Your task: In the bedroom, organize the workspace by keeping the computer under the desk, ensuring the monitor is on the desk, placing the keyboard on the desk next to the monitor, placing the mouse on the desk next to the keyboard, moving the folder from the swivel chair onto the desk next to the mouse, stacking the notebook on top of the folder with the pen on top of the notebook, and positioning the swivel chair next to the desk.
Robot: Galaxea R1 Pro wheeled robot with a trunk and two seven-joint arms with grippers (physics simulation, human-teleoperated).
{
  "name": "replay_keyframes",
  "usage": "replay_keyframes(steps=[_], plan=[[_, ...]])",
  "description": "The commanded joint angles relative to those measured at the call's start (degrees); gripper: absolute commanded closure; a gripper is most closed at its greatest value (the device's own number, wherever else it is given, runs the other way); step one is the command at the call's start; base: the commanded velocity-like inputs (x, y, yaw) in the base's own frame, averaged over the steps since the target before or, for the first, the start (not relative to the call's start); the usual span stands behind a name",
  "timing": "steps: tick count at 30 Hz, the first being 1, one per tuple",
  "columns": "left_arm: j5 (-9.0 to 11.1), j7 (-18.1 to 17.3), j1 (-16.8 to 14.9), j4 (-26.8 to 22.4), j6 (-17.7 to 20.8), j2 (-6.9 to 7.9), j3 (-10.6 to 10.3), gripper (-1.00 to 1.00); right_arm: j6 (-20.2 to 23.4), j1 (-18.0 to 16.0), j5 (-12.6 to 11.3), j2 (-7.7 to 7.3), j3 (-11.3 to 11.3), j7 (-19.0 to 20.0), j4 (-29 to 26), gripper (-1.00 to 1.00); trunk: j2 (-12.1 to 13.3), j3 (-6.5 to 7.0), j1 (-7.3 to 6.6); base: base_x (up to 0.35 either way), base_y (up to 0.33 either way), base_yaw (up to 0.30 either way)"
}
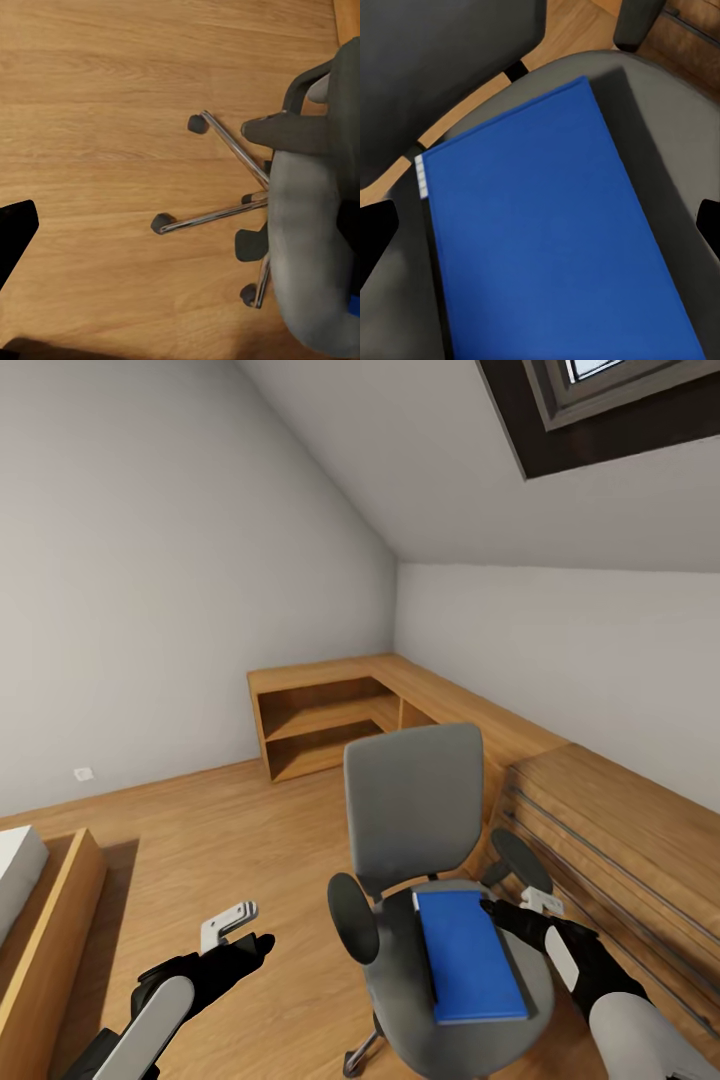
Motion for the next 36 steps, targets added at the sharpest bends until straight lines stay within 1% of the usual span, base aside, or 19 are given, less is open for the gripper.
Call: replay_keyframes(steps=[1, 36], plan=[[0.4, 0.5, -0.1, -0.1, 0.0, 0.05, -0.1, -1.0, 0.4, 0.0, -0.5, -0.02, -0.2, 0.2, -0.1, -1.0, -0.5, -0.25, 0.23, 0.0, 0.0, 0.0], [0.4, 0.8, -0.1, -0.1, -0.1, 0.05, -0.2, -1.0, 0.4, 0.0, -0.4, -0.05, -0.2, 0.2, -0.1, -1.0, -14.5, -6.53, 7.91, 0.0, 0.0, 0.0]])
